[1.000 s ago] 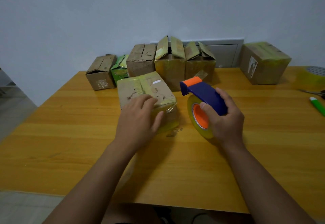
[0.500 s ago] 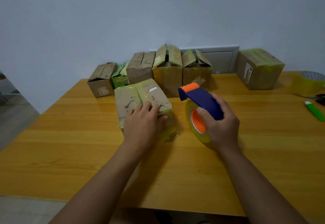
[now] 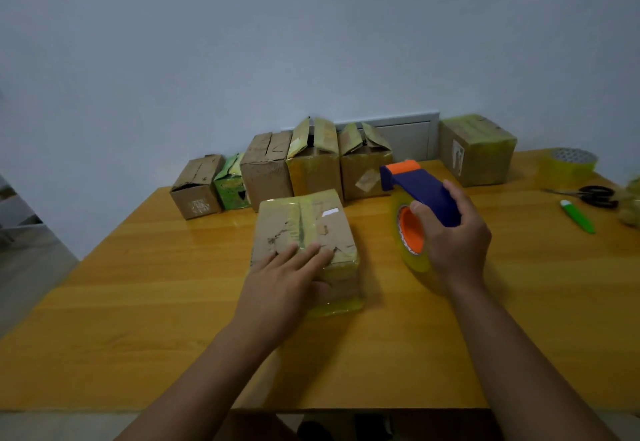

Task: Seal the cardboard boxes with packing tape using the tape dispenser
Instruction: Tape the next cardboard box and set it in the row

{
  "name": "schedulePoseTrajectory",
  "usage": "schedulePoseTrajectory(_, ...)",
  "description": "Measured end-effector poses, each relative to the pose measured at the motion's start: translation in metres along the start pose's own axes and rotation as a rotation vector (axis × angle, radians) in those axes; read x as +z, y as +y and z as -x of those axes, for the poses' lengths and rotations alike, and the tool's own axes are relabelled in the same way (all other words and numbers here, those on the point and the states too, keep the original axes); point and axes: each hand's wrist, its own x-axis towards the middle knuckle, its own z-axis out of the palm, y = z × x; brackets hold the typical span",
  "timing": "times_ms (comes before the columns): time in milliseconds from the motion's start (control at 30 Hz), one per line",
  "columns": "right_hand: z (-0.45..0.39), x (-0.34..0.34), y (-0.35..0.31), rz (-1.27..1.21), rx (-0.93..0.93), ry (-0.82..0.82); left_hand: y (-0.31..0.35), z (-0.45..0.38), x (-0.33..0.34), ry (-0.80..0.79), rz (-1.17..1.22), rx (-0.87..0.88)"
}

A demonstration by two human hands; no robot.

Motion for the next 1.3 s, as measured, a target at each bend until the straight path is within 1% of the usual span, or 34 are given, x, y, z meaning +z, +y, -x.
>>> schedulePoseTrajectory(133, -0.002, -0.026, 0.004, 0.052, -0.024, 0.028, 0.034, -0.014, -0.006, -0.064, 0.06, 0.042)
schedulePoseTrajectory(200, -0.004, -0.038, 0.005, 0.08, -0.031, 0.044, 0.042, -0.028, -0.013, -0.155, 0.096, 0.02)
schedulePoseTrajectory(267, -0.005, -0.049, 0.006, 0.107, -0.045, 0.05, 0.038, -0.047, -0.02, -0.255, 0.212, -0.094)
schedulePoseTrajectory(333, -0.006, -0.055, 0.007, 0.126, -0.057, 0.041, 0.021, -0.073, -0.019, -0.251, 0.333, -0.226)
schedulePoseTrajectory(400, -0.006, -0.056, 0.007, 0.139, -0.062, 0.022, -0.005, -0.1, -0.007, -0.256, 0.283, -0.288)
schedulePoseTrajectory(467, -0.005, -0.053, 0.009, 0.154, -0.069, -0.002, -0.026, -0.117, 0.01, -0.334, 0.203, -0.299)
schedulePoseTrajectory(533, -0.005, -0.048, 0.01, 0.17, -0.077, -0.024, -0.037, -0.124, 0.025, -0.403, 0.195, -0.305)
schedulePoseTrajectory(567, -0.005, -0.045, 0.011, 0.174, -0.078, -0.032, -0.039, -0.125, 0.031, -0.41, 0.209, -0.315)
schedulePoseTrajectory(900, -0.012, -0.01, 0.012, 0.207, -0.107, -0.058, -0.042, -0.116, 0.043, -0.238, 0.194, -0.317)
schedulePoseTrajectory(1033, -0.01, -0.005, 0.017, 0.209, -0.101, -0.062, -0.041, -0.116, 0.042, -0.198, 0.184, -0.29)
schedulePoseTrajectory(1167, -0.006, -0.006, 0.016, 0.218, -0.083, -0.059, -0.037, -0.115, 0.035, -0.126, 0.156, -0.316)
schedulePoseTrajectory(1233, -0.005, -0.01, 0.013, 0.217, -0.071, -0.049, -0.034, -0.114, 0.029, -0.064, 0.162, -0.332)
schedulePoseTrajectory(1300, -0.003, -0.016, 0.01, 0.224, -0.072, -0.041, -0.028, -0.111, 0.021, 0.042, 0.237, -0.34)
